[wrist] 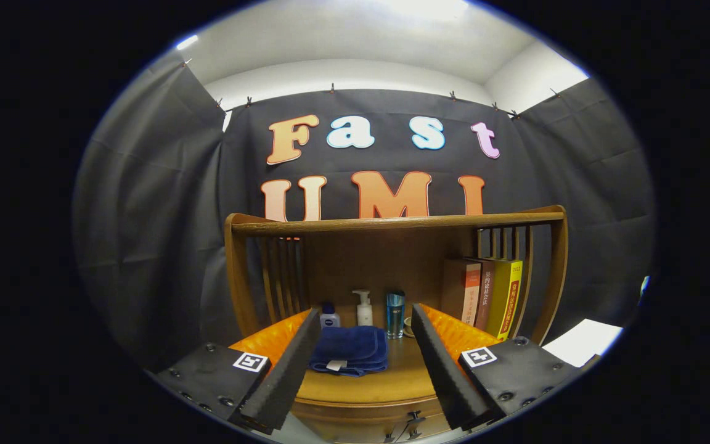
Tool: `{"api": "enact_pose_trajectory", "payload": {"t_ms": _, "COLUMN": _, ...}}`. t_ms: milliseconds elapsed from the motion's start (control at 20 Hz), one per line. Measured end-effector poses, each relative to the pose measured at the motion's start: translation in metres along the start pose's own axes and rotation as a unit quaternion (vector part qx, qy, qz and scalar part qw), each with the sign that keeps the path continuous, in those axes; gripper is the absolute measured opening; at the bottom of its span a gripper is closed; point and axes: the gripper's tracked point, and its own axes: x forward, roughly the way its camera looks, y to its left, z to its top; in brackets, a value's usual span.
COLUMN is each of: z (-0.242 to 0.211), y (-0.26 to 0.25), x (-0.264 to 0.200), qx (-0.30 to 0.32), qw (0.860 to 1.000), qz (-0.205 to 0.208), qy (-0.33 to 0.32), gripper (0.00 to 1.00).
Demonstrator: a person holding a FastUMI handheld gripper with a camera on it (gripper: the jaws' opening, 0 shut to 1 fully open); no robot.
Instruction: Pull open the drawer, take out the items inside it, and place them on the countertop above the cabinet.
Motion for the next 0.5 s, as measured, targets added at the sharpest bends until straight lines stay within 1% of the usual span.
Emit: {"api": "enact_pose_trajectory", "payload": {"t_ms": 500, "z": -0.0080, "y": -0.0093, "x": 0.0011, "qx": -0.003, "qw": 1.000, "qz": -0.008, "qy": 0.004, "gripper": 0.98}}
